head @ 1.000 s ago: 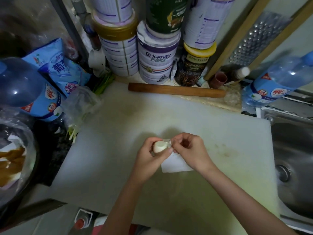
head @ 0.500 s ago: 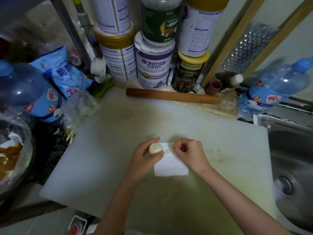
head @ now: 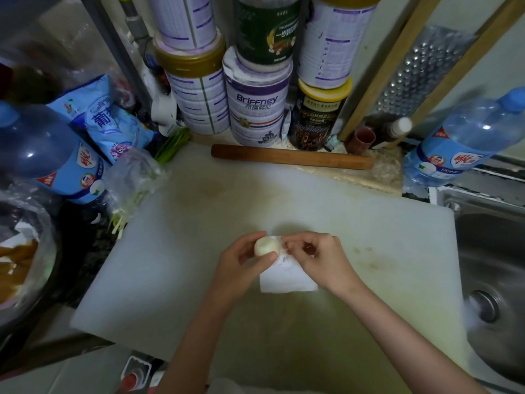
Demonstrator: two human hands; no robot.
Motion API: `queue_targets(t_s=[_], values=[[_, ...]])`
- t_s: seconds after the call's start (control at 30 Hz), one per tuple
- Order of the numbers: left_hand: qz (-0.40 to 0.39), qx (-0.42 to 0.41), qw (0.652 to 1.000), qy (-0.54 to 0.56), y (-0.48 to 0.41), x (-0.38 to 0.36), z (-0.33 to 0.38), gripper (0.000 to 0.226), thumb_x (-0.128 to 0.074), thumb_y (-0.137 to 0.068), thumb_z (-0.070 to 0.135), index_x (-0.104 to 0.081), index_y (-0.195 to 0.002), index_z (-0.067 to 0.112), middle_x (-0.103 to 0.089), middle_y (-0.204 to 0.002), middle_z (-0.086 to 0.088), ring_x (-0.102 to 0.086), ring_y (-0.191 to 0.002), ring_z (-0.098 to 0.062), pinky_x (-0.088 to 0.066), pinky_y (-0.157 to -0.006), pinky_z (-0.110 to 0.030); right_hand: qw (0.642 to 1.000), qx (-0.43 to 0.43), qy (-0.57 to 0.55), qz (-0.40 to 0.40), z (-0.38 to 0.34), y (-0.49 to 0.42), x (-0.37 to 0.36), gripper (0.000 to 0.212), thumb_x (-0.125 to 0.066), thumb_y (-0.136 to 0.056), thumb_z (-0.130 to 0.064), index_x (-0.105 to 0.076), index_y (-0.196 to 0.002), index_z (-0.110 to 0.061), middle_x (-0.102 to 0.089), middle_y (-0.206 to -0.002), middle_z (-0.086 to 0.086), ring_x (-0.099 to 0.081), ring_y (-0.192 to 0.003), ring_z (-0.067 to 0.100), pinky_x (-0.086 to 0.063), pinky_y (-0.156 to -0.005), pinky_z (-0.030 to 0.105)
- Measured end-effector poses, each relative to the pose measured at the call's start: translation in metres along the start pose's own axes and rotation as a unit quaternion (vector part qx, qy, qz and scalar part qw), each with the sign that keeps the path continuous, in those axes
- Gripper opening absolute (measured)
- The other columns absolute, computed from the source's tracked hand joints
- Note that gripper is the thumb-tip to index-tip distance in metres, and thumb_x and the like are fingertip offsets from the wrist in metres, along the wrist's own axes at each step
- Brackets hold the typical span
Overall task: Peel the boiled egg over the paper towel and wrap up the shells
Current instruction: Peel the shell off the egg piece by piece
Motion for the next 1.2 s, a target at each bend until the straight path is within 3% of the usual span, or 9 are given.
queue_targets(t_s=[0.13, 0.27, 0.37, 0.47, 0.57, 0.77, 0.93, 1.1, 1.2], values=[[-0.008, -0.027, 0.999, -0.039, -0.001, -0.002, 0.006, 0.037, -0.08, -0.071, 0.018, -0.066, -0.102, 0.034, -0.071, -0.101, 0.016, -0.064, -0.099, -0.001, -0.049, -0.084, -0.02, 0.994, -0.044, -0.103, -0.006, -0.003, 0.0, -0.005, 0.004, -0.075, -0.076, -0.02, -0.075, -0.08, -0.022, -0.068, -0.058, -0.011, -0.061, -0.058, 0.0, -0.044, -0.06, 0.009], [0.019, -0.05, 0.995, -0.09, 0.002, -0.002, 0.013, 0.036, -0.081, -0.066, 0.03, -0.064, -0.094, 0.044, -0.068, -0.095, 0.024, -0.061, -0.093, 0.007, -0.045, -0.07, -0.004, 0.993, -0.059, -0.1, 0.011, -0.005, 0.001, -0.006, 0.001, -0.075, -0.076, -0.019, -0.074, -0.076, -0.019, -0.069, -0.061, -0.009, -0.063, -0.059, 0.0, -0.046, -0.061, 0.01], [0.036, -0.058, 0.991, -0.115, 0.002, -0.002, 0.015, 0.036, -0.079, -0.062, 0.037, -0.063, -0.093, 0.045, -0.066, -0.092, 0.029, -0.06, -0.09, 0.011, -0.047, -0.066, -0.005, 0.996, -0.058, -0.069, 0.012, -0.006, 0.002, -0.006, 0.005, -0.072, -0.079, -0.018, -0.075, -0.076, -0.017, -0.071, -0.066, -0.005, -0.064, -0.063, 0.005, -0.047, -0.063, 0.013], [0.043, -0.062, 0.989, -0.131, 0.001, -0.002, 0.016, 0.036, -0.078, -0.065, 0.026, -0.062, -0.091, 0.046, -0.067, -0.088, 0.029, -0.059, -0.088, 0.013, -0.047, -0.065, -0.005, 0.998, -0.053, -0.038, 0.009, -0.006, 0.004, -0.007, 0.009, -0.069, -0.081, -0.017, -0.075, -0.074, -0.016, -0.073, -0.069, 0.001, -0.065, -0.067, 0.015, -0.049, -0.064, 0.019], [0.056, -0.072, 0.984, -0.156, 0.002, -0.003, 0.015, 0.037, -0.077, -0.068, 0.015, -0.067, -0.096, 0.037, -0.066, -0.085, 0.028, -0.059, -0.086, 0.016, -0.046, -0.067, -0.003, 0.999, -0.036, -0.016, 0.02, -0.01, 0.007, -0.006, 0.011, -0.068, -0.081, -0.015, -0.075, -0.073, -0.016, -0.072, -0.067, -0.001, -0.064, -0.064, 0.012, -0.044, -0.058, 0.011], [0.078, -0.076, 0.979, -0.172, 0.006, -0.002, 0.019, 0.037, -0.075, -0.069, 0.011, -0.07, -0.102, 0.026, -0.065, -0.086, 0.024, -0.055, -0.081, 0.022, -0.042, -0.068, 0.001, 0.998, -0.007, 0.03, 0.054, -0.018, 0.013, -0.004, 0.009, -0.067, -0.079, -0.013, -0.075, -0.076, -0.014, -0.073, -0.069, -0.001, -0.064, -0.062, 0.012, -0.046, -0.059, 0.013], [0.082, -0.067, 0.976, -0.193, 0.013, -0.004, 0.021, 0.041, -0.074, -0.068, 0.014, -0.069, -0.106, 0.028, -0.067, -0.093, 0.017, -0.06, -0.086, 0.005, -0.048, -0.078, -0.015, 0.994, -0.001, 0.09, 0.067, -0.021, 0.016, -0.004, 0.009, -0.063, -0.074, -0.011, -0.071, -0.069, -0.01, -0.07, -0.064, 0.0, -0.064, -0.064, 0.016, -0.05, -0.066, 0.023], [0.065, -0.029, 0.988, -0.137, 0.013, 0.0, 0.012, 0.038, -0.075, -0.069, 0.018, -0.062, -0.091, 0.046, -0.066, -0.091, 0.026, -0.059, -0.083, 0.014, -0.045, -0.069, -0.003, 0.998, -0.042, 0.026, 0.041, -0.012, 0.011, -0.006, 0.01, -0.063, -0.072, -0.008, -0.069, -0.064, -0.012, -0.069, -0.063, 0.002, -0.064, -0.065, 0.016, -0.051, -0.066, 0.023], [0.061, -0.003, 0.994, -0.088, 0.014, 0.002, 0.003, 0.036, -0.074, -0.066, 0.018, -0.06, -0.089, 0.042, -0.069, -0.09, 0.019, -0.063, -0.082, 0.007, -0.046, -0.065, -0.006, 0.998, -0.06, 0.001, 0.032, -0.003, 0.009, -0.007, 0.01, -0.064, -0.071, -0.008, -0.067, -0.063, -0.011, -0.068, -0.061, 0.004, -0.058, -0.059, 0.012, -0.047, -0.062, 0.021]])
Point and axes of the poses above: each hand's wrist, its own y-axis away from the middle knuckle, its own x-axis out of the back of the hand, z = x × y, the point moved 9 cm from there along -y, towards the middle knuckle
